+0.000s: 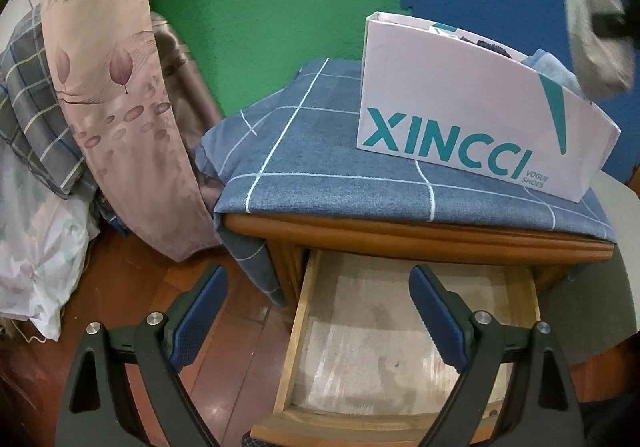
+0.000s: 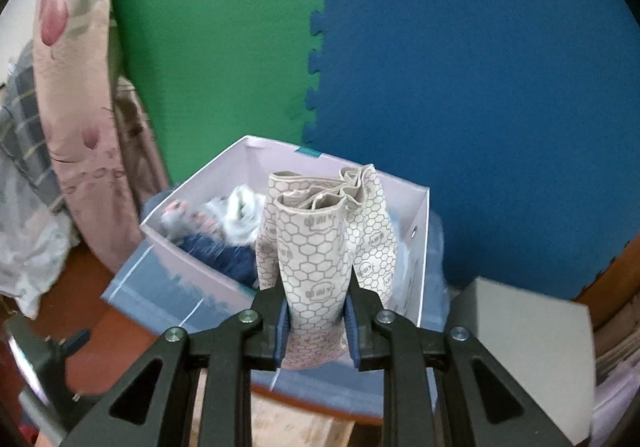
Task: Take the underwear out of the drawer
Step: 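Carry the hexagon-print sock with the right tool over the white box, then open the right tool to drop the hexagon-print sock into the box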
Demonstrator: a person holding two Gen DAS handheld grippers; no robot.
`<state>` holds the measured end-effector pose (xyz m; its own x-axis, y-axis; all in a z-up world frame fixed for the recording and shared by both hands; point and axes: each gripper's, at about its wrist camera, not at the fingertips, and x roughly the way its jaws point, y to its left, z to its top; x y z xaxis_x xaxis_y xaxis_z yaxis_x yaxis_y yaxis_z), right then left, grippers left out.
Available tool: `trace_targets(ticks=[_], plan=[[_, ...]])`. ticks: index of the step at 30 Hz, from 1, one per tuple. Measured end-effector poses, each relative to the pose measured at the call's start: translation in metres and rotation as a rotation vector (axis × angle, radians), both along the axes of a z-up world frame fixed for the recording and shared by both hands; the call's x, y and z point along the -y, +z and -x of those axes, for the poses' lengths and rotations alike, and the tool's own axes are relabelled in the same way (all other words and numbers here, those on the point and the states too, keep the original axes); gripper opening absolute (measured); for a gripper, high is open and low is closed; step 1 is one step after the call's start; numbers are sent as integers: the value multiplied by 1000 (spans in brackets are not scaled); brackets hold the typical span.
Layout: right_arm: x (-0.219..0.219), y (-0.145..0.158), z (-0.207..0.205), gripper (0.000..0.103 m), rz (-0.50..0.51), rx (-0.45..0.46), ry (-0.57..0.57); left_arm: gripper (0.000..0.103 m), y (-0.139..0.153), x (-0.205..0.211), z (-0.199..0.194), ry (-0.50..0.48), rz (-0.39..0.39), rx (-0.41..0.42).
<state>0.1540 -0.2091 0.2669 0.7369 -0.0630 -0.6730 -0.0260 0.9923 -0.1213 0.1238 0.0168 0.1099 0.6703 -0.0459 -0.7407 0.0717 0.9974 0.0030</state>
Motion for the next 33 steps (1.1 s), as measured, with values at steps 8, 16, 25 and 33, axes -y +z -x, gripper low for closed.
trace_targets(ticks=[8, 16, 25, 33], plan=[[-9, -13, -66, 23, 146, -53, -36, 90, 0, -1, 0, 7, 7, 3], [-32, -38, -108, 23, 225, -94, -33, 90, 0, -1, 0, 3, 30, -6], [-38, -67, -136, 29, 244, -115, -58, 91, -1, -2, 1, 3, 27, -9], [-44, -72, -137, 49, 269, -103, -65, 91, -2, -1, 0, 3, 20, -22]])
